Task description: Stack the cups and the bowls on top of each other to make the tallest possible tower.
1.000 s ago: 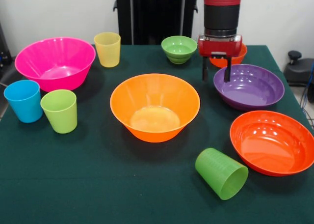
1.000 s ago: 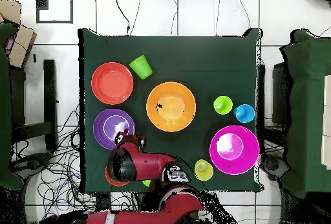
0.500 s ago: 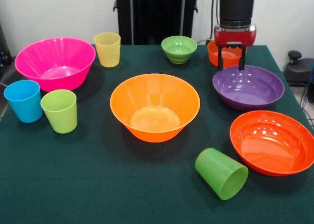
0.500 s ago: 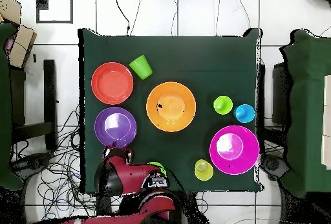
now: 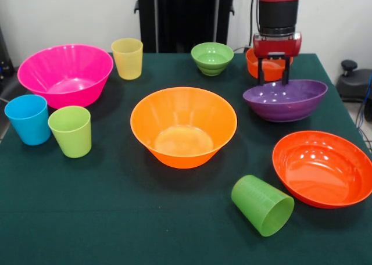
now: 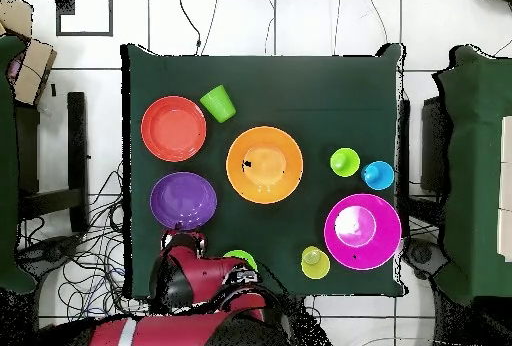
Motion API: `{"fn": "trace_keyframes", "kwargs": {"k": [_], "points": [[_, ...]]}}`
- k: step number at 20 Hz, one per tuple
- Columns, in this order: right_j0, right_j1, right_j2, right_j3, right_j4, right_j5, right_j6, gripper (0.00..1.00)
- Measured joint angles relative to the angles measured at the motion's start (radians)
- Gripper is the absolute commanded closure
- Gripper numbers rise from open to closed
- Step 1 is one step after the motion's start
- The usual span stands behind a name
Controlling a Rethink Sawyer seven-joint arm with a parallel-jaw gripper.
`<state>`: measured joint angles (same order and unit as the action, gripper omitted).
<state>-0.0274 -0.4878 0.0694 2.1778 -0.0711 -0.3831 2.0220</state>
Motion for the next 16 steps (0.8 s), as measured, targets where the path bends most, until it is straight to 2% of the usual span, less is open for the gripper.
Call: {"fn": "trace_keyframes", "kwargs": {"k": [7,8,16], "points": [[-0.086,0.001,0.02,0.023,-0.04,-0.01,0.0,0.0],[-0.123,-0.019,0.034,0.038,-0.041,-0.005,0.0,0.0],[-0.203,-0.099,0.087,0.064,-0.041,0.055,0.0,0.0]]}}
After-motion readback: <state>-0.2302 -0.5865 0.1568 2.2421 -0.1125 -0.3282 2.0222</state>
